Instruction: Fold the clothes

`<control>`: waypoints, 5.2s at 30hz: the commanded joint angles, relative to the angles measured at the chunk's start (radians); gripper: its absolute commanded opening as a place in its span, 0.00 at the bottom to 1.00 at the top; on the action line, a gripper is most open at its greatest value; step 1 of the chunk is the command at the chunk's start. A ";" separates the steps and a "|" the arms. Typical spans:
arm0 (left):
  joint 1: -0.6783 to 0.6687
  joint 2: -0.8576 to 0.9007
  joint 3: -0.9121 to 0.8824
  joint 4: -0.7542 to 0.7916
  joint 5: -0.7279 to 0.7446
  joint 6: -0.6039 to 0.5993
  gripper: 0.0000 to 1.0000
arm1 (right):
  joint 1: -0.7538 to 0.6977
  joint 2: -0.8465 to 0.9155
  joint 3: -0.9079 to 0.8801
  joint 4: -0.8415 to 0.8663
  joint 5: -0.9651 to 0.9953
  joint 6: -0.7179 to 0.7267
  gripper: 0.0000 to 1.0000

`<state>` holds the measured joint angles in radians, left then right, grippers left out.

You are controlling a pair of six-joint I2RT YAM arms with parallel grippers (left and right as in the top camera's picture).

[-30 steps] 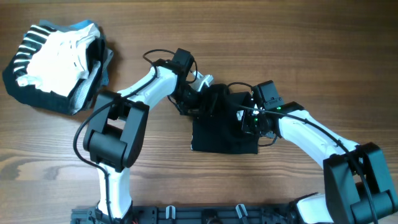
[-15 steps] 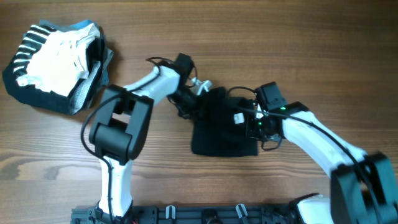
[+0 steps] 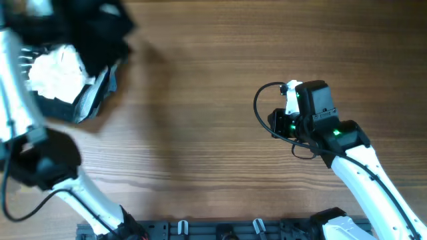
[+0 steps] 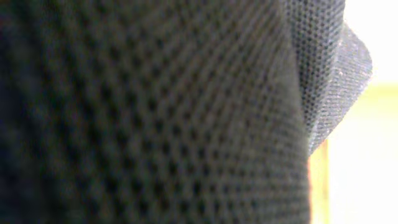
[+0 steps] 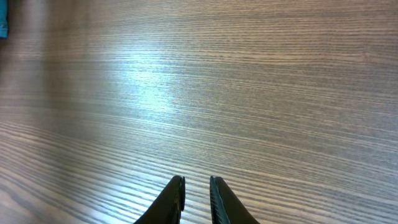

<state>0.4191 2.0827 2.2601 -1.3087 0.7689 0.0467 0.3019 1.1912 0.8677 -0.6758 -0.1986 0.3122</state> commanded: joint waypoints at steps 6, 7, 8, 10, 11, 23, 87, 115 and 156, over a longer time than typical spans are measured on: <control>0.232 0.104 0.014 0.018 -0.051 -0.002 1.00 | -0.002 -0.003 0.011 0.018 -0.008 0.032 0.17; 0.243 0.119 0.014 0.007 -0.070 -0.002 1.00 | -0.002 -0.003 0.011 0.017 -0.009 0.032 0.17; 0.252 0.133 0.014 -0.004 -0.089 -0.002 1.00 | -0.002 -0.004 0.011 0.015 -0.011 0.032 0.17; 0.276 0.139 0.014 -0.032 -0.109 -0.002 1.00 | -0.002 -0.004 0.011 0.009 -0.012 0.032 0.16; 0.284 0.138 0.014 -0.040 -0.109 -0.002 1.00 | -0.002 -0.004 0.011 0.006 -0.012 0.032 0.16; 0.430 -0.115 0.037 -0.061 -0.097 -0.009 1.00 | -0.002 -0.004 0.011 0.006 0.004 0.032 0.18; -0.134 -0.887 -0.060 -0.240 -0.359 0.156 1.00 | -0.002 -0.585 0.329 -0.158 0.087 -0.073 1.00; -0.134 -0.978 -0.060 -0.242 -0.359 0.156 1.00 | -0.064 -0.835 -0.137 0.207 0.349 0.029 1.00; -0.134 -0.978 -0.060 -0.242 -0.359 0.156 1.00 | -0.231 -1.184 -0.863 0.689 0.243 0.743 1.00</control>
<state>0.2924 1.1011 2.2028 -1.5528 0.4156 0.1829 0.0750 0.0166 0.0059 0.0082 0.0303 0.8818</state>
